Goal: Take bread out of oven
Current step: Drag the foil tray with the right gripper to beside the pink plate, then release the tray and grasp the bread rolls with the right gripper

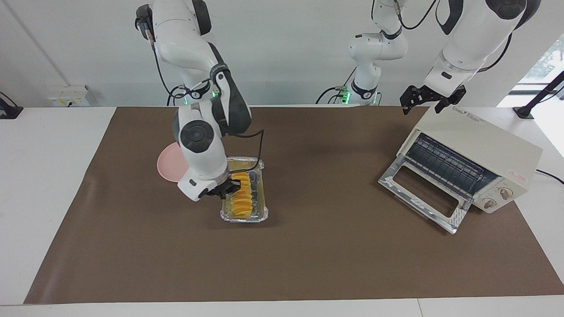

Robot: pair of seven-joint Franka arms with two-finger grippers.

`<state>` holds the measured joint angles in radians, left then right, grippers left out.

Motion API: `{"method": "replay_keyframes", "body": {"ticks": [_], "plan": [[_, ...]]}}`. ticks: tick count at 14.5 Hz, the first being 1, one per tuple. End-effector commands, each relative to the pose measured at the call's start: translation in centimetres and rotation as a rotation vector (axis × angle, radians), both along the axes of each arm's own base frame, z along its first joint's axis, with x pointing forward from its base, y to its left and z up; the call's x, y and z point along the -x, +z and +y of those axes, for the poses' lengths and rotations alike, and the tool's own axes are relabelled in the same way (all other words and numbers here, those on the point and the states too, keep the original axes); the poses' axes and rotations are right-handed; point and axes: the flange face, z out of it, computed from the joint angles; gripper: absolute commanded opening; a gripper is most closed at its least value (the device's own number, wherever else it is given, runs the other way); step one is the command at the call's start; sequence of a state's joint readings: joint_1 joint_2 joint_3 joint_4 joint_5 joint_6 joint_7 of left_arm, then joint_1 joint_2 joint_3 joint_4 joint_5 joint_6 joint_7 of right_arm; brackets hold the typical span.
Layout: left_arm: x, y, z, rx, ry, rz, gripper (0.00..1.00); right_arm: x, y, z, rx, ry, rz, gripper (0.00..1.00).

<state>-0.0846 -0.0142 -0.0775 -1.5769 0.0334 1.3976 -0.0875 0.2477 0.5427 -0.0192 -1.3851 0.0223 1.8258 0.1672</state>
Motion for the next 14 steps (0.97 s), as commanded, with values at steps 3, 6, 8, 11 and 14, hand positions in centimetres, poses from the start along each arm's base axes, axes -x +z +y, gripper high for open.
{"method": "replay_keyframes", "body": {"ticks": [3, 6, 8, 11, 14], "plan": [[0.6, 0.2, 0.2, 0.013, 0.011, -0.016, 1.00, -3.4, -2.4, -10.1, -0.032, 0.050, -0.042, 0.00], [0.6, 0.2, 0.3, 0.013, 0.014, -0.016, 1.00, -4.3, -4.1, -13.4, -0.036, 0.072, -0.069, 0.00], [0.6, 0.2, 0.2, 0.013, 0.011, -0.016, 1.00, -4.7, -4.8, -14.3, -0.036, 0.064, -0.094, 0.00], [0.6, 0.2, 0.3, 0.013, 0.014, -0.016, 1.00, -4.8, -5.2, -16.2, -0.033, 0.057, -0.093, 0.00], [0.6, 0.2, 0.3, 0.013, 0.013, -0.016, 1.00, -4.8, -5.1, -16.0, -0.035, 0.058, -0.095, 0.00]]}}
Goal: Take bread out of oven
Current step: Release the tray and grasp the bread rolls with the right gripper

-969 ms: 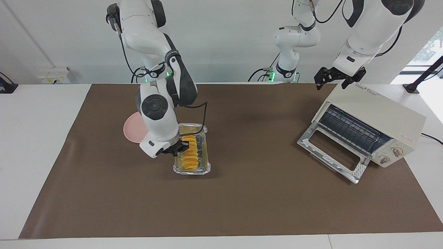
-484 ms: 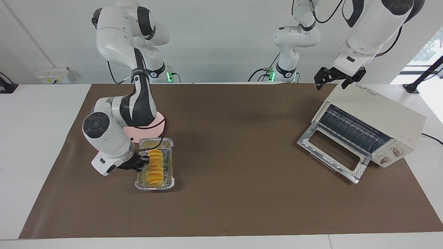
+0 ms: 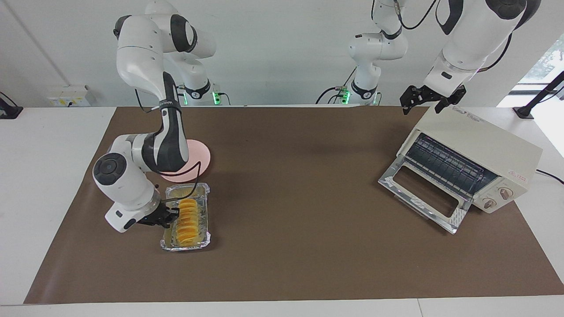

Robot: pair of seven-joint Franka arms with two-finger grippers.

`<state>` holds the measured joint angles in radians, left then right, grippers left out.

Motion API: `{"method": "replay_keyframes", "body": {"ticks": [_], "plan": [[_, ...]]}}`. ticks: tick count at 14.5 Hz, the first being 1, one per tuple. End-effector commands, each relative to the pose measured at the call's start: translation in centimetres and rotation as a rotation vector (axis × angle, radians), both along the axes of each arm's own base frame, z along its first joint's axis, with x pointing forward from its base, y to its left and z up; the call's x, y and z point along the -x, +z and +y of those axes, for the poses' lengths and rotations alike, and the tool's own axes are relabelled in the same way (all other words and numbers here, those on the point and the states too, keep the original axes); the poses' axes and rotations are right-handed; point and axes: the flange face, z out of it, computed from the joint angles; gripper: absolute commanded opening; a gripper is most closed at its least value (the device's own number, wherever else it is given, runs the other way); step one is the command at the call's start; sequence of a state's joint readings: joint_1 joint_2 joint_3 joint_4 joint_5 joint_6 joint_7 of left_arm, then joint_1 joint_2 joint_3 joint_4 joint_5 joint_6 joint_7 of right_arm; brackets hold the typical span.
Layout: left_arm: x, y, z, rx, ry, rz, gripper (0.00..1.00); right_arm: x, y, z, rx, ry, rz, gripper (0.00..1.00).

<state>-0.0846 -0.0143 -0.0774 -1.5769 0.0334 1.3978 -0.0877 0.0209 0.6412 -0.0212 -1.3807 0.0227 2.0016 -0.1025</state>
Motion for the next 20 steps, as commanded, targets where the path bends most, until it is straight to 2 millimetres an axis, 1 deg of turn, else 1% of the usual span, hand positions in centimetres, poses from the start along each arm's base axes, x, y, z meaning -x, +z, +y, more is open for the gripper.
{"method": "replay_keyframes", "body": {"ticks": [1, 2, 3, 4, 5, 8, 10, 11, 12, 14, 17, 19, 20], "plan": [[0.6, 0.2, 0.3, 0.013, 0.012, -0.016, 1.00, -0.5, 0.2, -0.1, -0.012, 0.019, -0.013, 0.00], [0.6, 0.2, 0.2, 0.013, 0.011, -0.016, 1.00, -0.5, 0.3, 0.1, -0.013, 0.022, -0.013, 0.26], [0.6, 0.3, 0.3, 0.013, 0.012, -0.017, 1.00, -0.5, 0.7, 0.3, -0.013, 0.023, -0.019, 0.99], [0.6, 0.2, 0.2, 0.013, 0.011, -0.016, 1.00, -0.5, 1.3, 0.5, -0.009, 0.025, -0.026, 1.00], [0.6, 0.3, 0.2, 0.013, 0.011, -0.017, 1.00, -0.4, 1.4, 0.9, -0.006, 0.032, -0.019, 1.00], [0.6, 0.2, 0.3, 0.013, 0.014, -0.016, 1.00, 0.5, 2.8, 1.1, 0.001, 0.038, 0.018, 1.00], [0.6, 0.2, 0.3, 0.013, 0.012, -0.016, 1.00, 0.6, 3.2, 3.3, 0.008, 0.070, 0.021, 1.00], [0.6, 0.2, 0.3, 0.013, 0.012, -0.016, 1.00, 0.7, 3.1, 4.6, 0.031, 0.095, 0.019, 1.00], [0.6, 0.2, 0.2, 0.013, 0.011, -0.016, 1.00, 0.7, 3.0, 5.4, 0.044, 0.098, 0.013, 1.00], [0.6, 0.2, 0.3, 0.013, 0.012, -0.016, 1.00, 0.8, 2.3, 5.8, 0.050, 0.105, 0.008, 1.00], [0.6, 0.2, 0.2, 0.013, 0.011, -0.016, 1.00, 1.1, 0.3, 5.9, 0.055, 0.116, -0.018, 1.00], [0.6, 0.2, 0.3, 0.013, 0.012, -0.016, 1.00, 1.1, -0.1, 6.8, 0.058, 0.131, -0.026, 1.00], [0.6, 0.2, 0.3, 0.013, 0.012, -0.016, 1.00, 1.3, -0.4, 6.8, 0.058, 0.130, -0.026, 1.00]]}}
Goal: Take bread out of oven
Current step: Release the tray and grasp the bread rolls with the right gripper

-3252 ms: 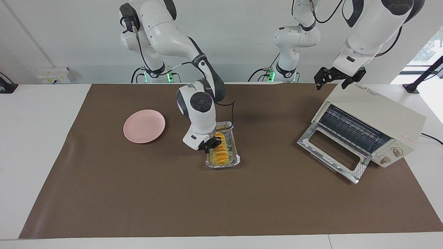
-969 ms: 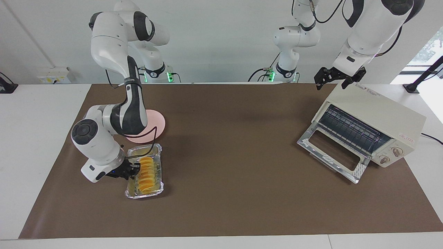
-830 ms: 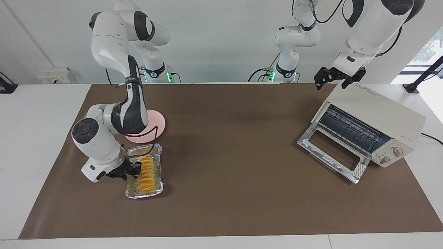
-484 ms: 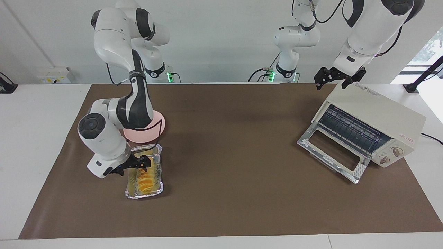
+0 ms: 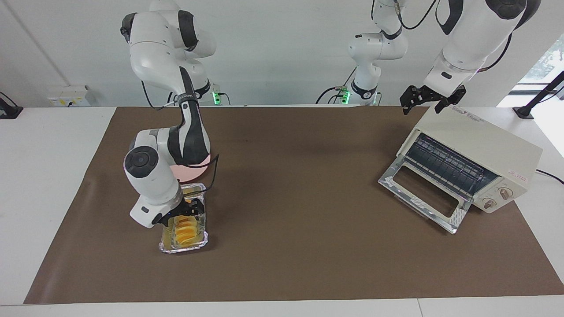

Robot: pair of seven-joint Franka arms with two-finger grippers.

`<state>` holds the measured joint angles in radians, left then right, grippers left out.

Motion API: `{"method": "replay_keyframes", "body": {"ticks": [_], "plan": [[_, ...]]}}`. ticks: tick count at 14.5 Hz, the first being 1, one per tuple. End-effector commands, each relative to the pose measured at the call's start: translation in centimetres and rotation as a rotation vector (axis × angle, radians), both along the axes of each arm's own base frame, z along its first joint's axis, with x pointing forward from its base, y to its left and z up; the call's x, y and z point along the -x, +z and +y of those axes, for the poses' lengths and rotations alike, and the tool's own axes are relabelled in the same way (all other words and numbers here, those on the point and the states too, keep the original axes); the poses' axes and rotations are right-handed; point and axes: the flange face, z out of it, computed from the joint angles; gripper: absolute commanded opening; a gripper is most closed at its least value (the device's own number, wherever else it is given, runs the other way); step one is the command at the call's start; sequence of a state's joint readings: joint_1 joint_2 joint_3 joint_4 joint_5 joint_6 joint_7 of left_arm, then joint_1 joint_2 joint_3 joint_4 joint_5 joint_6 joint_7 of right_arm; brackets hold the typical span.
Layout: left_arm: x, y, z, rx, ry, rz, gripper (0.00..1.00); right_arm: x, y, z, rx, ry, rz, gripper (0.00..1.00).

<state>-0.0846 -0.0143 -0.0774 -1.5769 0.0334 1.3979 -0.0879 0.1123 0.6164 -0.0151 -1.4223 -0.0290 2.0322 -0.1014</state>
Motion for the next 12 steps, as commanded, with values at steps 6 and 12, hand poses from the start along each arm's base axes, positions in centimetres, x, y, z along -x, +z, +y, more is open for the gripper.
{"method": "replay_keyframes", "body": {"ticks": [6, 12], "plan": [[0.61, 0.24, 0.25, 0.013, 0.012, -0.016, 1.00, 0.65, -1.83, 0.20, 0.011, 0.017, -0.034, 0.90], [0.62, 0.24, 0.17, 0.013, 0.011, -0.016, 1.00, 0.72, -1.57, 0.31, 0.005, 0.013, -0.032, 0.00]]}}
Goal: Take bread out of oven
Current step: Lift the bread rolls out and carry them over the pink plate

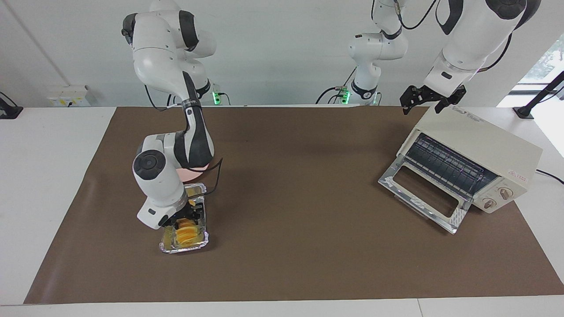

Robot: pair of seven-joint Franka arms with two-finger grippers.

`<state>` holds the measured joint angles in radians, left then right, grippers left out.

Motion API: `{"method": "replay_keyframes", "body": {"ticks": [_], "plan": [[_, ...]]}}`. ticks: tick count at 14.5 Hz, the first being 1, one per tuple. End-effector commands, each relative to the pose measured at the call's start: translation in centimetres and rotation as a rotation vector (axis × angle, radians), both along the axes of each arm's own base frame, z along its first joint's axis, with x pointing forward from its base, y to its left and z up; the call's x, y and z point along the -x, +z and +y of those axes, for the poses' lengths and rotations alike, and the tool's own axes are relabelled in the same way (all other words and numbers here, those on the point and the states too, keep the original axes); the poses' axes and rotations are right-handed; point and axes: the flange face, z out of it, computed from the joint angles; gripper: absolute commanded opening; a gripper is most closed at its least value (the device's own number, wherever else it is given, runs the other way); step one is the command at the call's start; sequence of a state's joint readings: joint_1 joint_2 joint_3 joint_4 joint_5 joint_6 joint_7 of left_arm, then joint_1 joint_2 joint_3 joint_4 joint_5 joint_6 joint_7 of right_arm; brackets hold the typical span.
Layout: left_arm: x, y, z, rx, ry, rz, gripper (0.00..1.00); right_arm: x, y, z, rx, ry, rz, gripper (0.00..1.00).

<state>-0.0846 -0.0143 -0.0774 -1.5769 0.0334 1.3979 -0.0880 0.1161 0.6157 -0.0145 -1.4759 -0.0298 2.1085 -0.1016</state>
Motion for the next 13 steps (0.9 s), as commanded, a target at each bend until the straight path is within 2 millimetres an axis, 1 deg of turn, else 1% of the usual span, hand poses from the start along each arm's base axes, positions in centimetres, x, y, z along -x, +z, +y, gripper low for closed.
{"method": "replay_keyframes", "body": {"ticks": [1, 5, 8, 12, 13], "plan": [[0.6, 0.2, 0.3, 0.013, 0.012, -0.016, 1.00, 0.3, 0.2, -0.1, 0.010, 0.005, -0.007, 0.00], [0.6, 0.2, 0.2, 0.013, 0.010, -0.016, 1.00, 0.4, 0.8, -0.2, 0.013, 0.005, 0.012, 0.00], [0.6, 0.2, 0.3, 0.013, 0.012, -0.016, 1.00, 1.0, 3.3, -0.4, 0.017, 0.001, 0.051, 0.00], [0.6, 0.3, 0.3, 0.013, 0.014, -0.017, 1.00, 2.7, 8.2, -0.5, 0.023, 0.002, 0.085, 0.00], [0.6, 0.2, 0.2, 0.013, 0.010, -0.016, 1.00, 3.3, 9.0, -0.6, 0.024, 0.003, 0.098, 0.00]]}}
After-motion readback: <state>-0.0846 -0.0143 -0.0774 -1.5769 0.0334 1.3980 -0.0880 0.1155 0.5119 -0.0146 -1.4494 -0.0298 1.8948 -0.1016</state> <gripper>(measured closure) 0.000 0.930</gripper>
